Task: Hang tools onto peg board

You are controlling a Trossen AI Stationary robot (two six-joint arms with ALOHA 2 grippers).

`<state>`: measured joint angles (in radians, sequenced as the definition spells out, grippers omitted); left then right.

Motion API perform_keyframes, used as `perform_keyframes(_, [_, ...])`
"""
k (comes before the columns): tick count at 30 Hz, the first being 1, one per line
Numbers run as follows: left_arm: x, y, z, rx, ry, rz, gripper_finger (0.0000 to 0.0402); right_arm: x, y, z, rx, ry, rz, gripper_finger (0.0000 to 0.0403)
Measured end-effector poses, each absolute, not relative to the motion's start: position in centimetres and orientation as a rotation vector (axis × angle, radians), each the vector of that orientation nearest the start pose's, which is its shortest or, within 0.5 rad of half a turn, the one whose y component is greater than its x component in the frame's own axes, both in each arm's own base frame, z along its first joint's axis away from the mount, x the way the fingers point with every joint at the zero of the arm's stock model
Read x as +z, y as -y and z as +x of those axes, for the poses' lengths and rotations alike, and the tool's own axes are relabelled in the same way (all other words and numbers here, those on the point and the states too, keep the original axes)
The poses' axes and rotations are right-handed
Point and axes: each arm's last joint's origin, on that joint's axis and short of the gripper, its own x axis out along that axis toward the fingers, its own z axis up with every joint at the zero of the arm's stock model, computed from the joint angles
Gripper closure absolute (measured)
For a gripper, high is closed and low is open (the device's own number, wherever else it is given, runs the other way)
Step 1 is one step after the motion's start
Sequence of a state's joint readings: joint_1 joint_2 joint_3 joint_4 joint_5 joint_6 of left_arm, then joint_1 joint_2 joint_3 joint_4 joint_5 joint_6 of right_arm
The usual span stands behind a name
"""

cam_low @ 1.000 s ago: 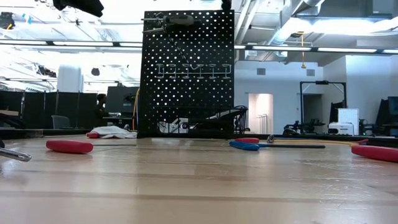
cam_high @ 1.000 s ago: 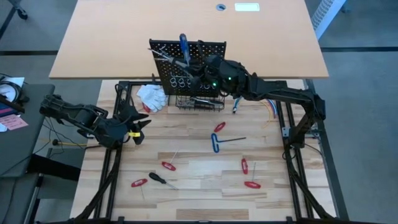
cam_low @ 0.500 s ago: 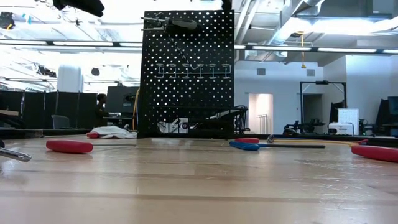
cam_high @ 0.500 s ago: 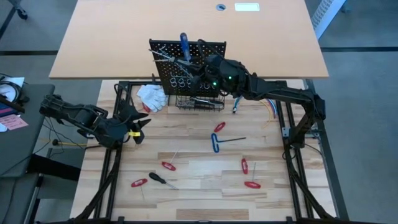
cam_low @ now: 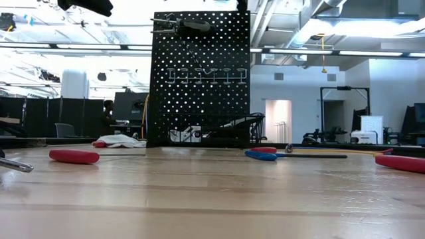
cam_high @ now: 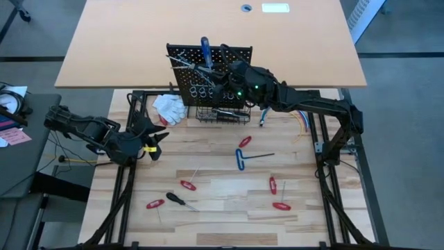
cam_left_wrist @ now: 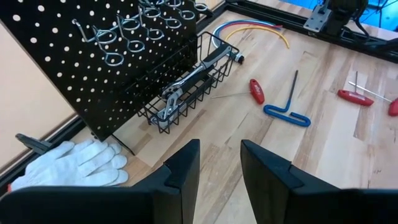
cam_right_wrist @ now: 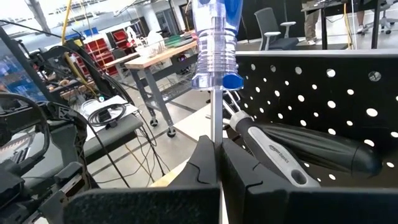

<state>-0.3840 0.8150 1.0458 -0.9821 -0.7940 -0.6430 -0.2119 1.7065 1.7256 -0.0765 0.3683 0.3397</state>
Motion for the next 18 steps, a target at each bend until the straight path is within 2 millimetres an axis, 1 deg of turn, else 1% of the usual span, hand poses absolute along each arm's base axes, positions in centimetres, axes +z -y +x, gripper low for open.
perform_keyframes(12, [35.01,2.88,12.65,0.564,-0.472,-0.186,0.0293,42.49,9.31,38.30,-0.583,0.045,0.320,0.0402])
perform_keyframes(18, [35.00,2.88,12.66,0.563,-0.472,-0.184,0.0293,43.14,8.83,38.00,-0.569,0.068,0.306,0.0401])
